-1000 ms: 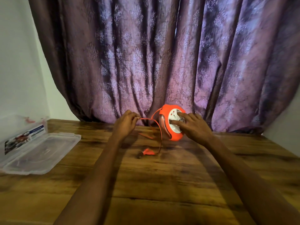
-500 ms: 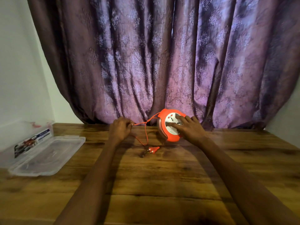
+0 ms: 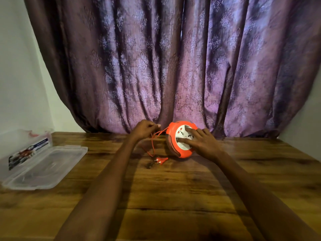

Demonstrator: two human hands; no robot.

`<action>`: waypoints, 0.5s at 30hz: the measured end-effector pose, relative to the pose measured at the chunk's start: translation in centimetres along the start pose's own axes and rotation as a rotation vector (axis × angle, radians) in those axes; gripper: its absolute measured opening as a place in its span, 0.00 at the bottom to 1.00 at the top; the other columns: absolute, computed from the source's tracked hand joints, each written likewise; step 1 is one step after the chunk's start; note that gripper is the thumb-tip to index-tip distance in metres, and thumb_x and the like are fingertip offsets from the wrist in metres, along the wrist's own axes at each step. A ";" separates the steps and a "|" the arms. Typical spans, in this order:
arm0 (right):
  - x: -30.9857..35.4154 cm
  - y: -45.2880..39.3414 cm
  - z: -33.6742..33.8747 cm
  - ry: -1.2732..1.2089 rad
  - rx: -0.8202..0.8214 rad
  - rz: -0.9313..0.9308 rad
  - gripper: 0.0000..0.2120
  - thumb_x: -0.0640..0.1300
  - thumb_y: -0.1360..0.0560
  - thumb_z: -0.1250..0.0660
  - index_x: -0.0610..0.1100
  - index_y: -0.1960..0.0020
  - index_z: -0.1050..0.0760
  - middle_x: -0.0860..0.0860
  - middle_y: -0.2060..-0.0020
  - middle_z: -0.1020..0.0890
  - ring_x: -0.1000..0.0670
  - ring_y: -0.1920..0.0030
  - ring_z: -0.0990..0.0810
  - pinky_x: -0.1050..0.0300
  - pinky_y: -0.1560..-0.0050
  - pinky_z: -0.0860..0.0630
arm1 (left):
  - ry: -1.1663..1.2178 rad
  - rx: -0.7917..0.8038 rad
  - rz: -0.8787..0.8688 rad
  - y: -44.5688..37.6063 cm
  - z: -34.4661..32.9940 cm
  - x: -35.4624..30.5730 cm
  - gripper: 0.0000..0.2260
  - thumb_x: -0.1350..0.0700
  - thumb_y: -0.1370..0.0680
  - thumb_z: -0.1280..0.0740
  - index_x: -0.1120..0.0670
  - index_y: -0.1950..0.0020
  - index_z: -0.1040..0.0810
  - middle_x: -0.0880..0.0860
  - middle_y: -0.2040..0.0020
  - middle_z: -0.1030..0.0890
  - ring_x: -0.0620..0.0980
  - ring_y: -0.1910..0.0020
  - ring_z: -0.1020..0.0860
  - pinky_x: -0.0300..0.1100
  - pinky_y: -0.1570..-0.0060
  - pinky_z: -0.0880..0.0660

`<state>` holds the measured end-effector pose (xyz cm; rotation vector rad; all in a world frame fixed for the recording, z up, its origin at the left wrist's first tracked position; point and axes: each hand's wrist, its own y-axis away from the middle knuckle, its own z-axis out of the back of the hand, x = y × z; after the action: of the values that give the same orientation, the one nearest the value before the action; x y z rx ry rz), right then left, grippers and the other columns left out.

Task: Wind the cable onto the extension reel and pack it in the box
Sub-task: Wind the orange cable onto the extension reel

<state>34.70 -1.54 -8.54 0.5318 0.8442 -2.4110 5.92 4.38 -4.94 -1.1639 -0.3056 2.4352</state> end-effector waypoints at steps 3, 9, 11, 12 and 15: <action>-0.1 0.8 -0.2 -0.036 -0.044 0.014 0.26 0.45 0.24 0.39 0.63 0.28 0.35 0.42 0.31 0.25 0.40 0.43 0.22 0.47 0.48 0.29 | 0.022 0.169 0.069 -1.1 -0.6 -1.4 0.20 0.48 0.20 0.31 0.54 0.71 0.23 0.50 0.77 0.27 0.42 0.78 0.32 0.36 0.75 0.35; -0.3 2.7 -0.1 -0.058 -0.058 -0.004 0.24 0.44 0.24 0.41 0.60 0.31 0.27 0.40 0.33 0.24 0.38 0.40 0.20 0.41 0.40 0.26 | 0.150 0.286 0.160 -1.8 -1.7 -1.9 0.16 0.47 0.23 0.27 0.55 0.67 0.20 0.52 0.73 0.24 0.44 0.75 0.32 0.38 0.71 0.36; -0.4 3.1 -0.2 -0.030 -0.063 -0.015 0.23 0.44 0.25 0.40 0.59 0.32 0.25 0.41 0.34 0.23 0.39 0.42 0.20 0.43 0.39 0.27 | 0.177 0.319 0.179 -1.4 -1.7 -1.7 0.17 0.45 0.24 0.28 0.54 0.67 0.21 0.50 0.73 0.22 0.43 0.76 0.29 0.34 0.73 0.33; -0.4 3.3 -0.2 -0.021 -0.060 -0.019 0.23 0.44 0.25 0.40 0.60 0.33 0.24 0.41 0.34 0.22 0.39 0.42 0.19 0.45 0.40 0.29 | 0.210 0.344 0.174 -1.2 -1.6 -1.6 0.16 0.48 0.23 0.28 0.55 0.68 0.21 0.49 0.74 0.22 0.41 0.77 0.29 0.33 0.74 0.32; -0.2 3.4 -0.1 -0.026 -0.017 -0.027 0.24 0.46 0.26 0.39 0.61 0.32 0.26 0.42 0.34 0.22 0.41 0.44 0.20 0.48 0.45 0.34 | 0.333 0.302 0.159 -0.7 -1.3 -1.8 0.13 0.54 0.21 0.30 0.55 0.66 0.18 0.46 0.75 0.23 0.39 0.77 0.29 0.30 0.74 0.34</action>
<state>36.89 -3.61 -10.06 0.4851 0.8652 -2.4274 8.16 4.25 -4.29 -1.4643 0.2542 2.2592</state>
